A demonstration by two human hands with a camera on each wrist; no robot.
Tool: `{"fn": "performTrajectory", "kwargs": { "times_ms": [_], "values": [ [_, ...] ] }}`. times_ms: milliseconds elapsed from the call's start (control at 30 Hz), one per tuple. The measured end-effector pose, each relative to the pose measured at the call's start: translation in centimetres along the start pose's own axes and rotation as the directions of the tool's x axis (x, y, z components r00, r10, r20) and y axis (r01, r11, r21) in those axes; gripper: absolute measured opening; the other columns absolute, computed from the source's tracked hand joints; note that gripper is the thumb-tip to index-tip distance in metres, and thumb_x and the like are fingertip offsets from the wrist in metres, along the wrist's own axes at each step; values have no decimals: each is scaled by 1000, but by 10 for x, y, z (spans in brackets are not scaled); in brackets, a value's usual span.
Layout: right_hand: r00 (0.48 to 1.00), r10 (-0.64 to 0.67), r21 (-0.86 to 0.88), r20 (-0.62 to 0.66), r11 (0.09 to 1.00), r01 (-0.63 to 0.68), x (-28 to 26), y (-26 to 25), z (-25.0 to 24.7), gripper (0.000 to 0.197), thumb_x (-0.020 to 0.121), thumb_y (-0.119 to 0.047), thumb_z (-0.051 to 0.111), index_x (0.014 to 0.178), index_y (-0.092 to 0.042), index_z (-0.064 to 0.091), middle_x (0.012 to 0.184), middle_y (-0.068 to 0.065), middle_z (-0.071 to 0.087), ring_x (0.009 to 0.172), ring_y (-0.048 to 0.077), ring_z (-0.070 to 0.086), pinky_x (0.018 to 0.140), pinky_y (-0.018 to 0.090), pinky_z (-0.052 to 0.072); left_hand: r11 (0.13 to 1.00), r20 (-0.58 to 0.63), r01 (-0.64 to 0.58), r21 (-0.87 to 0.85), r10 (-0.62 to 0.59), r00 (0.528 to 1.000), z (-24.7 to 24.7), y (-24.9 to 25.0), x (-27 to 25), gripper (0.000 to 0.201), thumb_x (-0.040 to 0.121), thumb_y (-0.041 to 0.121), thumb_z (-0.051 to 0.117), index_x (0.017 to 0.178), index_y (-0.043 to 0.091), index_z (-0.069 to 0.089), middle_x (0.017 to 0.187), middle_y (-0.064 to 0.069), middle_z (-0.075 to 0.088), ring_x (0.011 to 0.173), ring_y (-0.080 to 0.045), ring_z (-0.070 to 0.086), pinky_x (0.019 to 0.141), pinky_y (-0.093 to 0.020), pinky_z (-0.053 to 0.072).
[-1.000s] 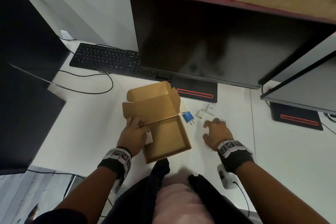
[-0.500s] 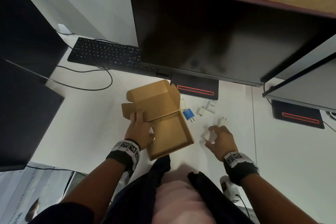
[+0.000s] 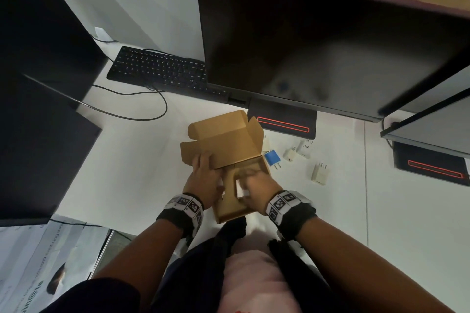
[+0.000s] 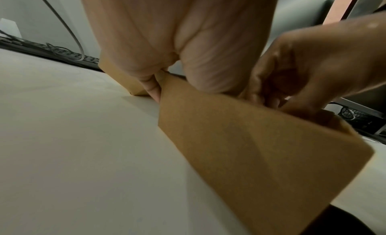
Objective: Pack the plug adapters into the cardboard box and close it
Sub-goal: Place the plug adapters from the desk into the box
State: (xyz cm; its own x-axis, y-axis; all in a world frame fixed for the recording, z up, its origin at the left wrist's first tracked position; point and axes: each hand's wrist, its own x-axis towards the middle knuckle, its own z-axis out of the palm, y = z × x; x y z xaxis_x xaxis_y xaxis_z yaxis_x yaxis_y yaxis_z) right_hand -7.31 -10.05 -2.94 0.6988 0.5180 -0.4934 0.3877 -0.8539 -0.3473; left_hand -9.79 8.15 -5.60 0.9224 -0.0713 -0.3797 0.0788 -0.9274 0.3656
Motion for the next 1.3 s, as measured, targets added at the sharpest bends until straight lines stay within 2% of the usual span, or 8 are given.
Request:
{"fn": "performTrajectory", "kwargs": {
  "times_ms": [267, 467, 600, 733, 833, 933, 1133, 1300],
  "values": [
    [999, 25, 80, 34, 996, -28, 23, -4, 29, 45, 90, -7, 57, 135, -8, 56, 140, 20, 45, 122, 41, 51, 98, 47, 47, 997, 46, -23, -77, 27, 999, 3, -6, -3, 62, 69, 33, 74, 125, 51, 54, 150, -10, 11, 138, -43, 8, 106, -53, 40],
    [998, -20, -13, 63, 1000, 21, 16, 12, 26, 59, 90, -27, 57, 147, -28, 40, 139, 16, 38, 123, 39, 45, 102, 46, 46, 997, -6, -4, -82, 3, 1000, 3, -2, -3, 47, 69, 46, 77, 114, 48, 64, 149, -9, 18, 134, -39, 15, 103, -54, 44],
    [967, -24, 175, -254, 982, 70, 1, 22, -8, 27, 93, -29, 54, 118, -24, 64, 110, 6, 61, 97, 28, 61, 83, 42, 52, 996, -5, 37, -86, -37, 999, 3, 1, -2, 40, 75, 39, 73, 114, 46, 65, 148, -8, 17, 135, -37, 13, 96, -52, 51],
    [837, 237, 274, -493, 955, -110, 0, 64, -35, 15, 92, -28, 58, 100, -23, 69, 101, 5, 63, 89, 24, 60, 80, 42, 55, 996, -43, 37, -87, -41, 998, 5, 1, -3, 40, 75, 37, 74, 113, 42, 66, 145, -6, 20, 135, -34, 14, 90, -52, 55],
    [826, 475, 150, -303, 880, -451, 4, 105, -48, 41, 91, -21, 62, 131, -24, 57, 138, 14, 44, 123, 35, 47, 98, 48, 50, 994, -57, 41, -105, -47, 997, 7, 1, -2, 40, 74, 34, 73, 112, 42, 66, 144, -5, 19, 135, -33, 15, 87, -52, 56],
    [834, 532, 9, -149, 844, -537, 4, 135, -45, 64, 86, -11, 61, 145, -32, 44, 154, 11, 29, 134, 37, 35, 104, 50, 46, 992, -66, 41, -122, -49, 997, 8, 0, -2, 41, 73, 32, 73, 112, 42, 66, 144, -4, 20, 135, -32, 15, 87, -52, 56],
    [850, 511, -9, -129, 856, -517, -1, 147, -16, 65, 86, -4, 65, 142, -33, 47, 131, 14, 40, 119, 36, 48, 97, 45, 52, 995, -45, 49, -89, -54, 998, 8, 0, -2, 43, 74, 36, 74, 115, 44, 63, 145, -3, 19, 138, -34, 13, 90, -53, 55],
    [774, 588, 220, -234, 808, -547, -10, 139, -6, 48, 87, -10, 69, 132, -21, 54, 130, 14, 33, 100, 38, 61, 87, 41, 56, 996, -69, 34, -80, -39, 997, 9, 0, -2, 42, 73, 37, 76, 114, 43, 65, 145, -4, 20, 137, -34, 15, 90, -52, 56]
  ]
}}
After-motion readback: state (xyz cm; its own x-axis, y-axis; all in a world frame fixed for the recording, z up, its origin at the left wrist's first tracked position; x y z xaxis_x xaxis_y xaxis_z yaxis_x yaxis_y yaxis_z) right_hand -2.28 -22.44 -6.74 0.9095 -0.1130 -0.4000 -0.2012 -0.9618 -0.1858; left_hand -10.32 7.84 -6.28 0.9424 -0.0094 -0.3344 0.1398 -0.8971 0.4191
